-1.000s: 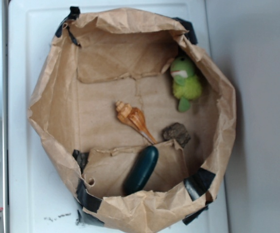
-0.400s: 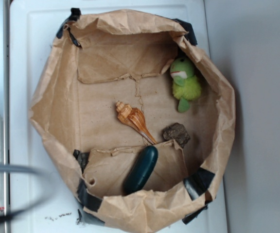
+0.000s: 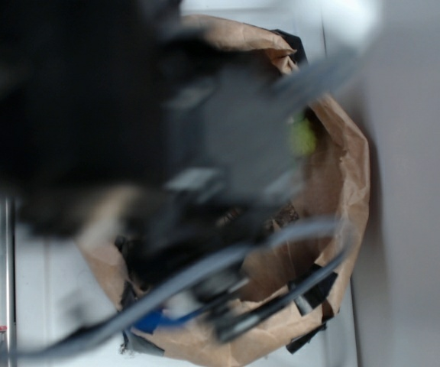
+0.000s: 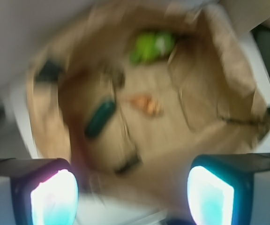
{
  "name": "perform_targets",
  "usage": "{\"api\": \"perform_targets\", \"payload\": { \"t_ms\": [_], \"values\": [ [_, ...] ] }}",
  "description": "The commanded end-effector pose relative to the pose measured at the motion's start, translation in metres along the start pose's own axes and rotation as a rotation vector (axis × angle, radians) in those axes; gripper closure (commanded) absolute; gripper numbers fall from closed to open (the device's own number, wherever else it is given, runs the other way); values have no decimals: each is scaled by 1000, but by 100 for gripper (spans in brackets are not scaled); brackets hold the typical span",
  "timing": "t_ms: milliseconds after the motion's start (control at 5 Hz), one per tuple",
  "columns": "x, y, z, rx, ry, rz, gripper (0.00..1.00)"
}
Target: Grab the green animal.
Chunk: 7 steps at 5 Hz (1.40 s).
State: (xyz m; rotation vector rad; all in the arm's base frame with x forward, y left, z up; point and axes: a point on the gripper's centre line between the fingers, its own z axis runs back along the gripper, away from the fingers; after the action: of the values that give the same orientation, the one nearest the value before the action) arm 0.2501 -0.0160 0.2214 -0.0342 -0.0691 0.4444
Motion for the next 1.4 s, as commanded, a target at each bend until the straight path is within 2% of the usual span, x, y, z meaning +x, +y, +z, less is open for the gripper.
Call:
{"api": "perform_targets", "payload": {
  "t_ms": [0,200,400,600,800,1200],
  "values": [
    [7,6,17,-29,-45,22,0],
    [-31,16,-13,-139,-268,-65,0],
    [-36,30,-61,-170,-361,-104,0],
    [-30,35,-75,-167,-354,-122,0],
    [-4,29,-84,-121,-308,-51,0],
    [33,29,-111,-68,-306,64,0]
  ]
}}
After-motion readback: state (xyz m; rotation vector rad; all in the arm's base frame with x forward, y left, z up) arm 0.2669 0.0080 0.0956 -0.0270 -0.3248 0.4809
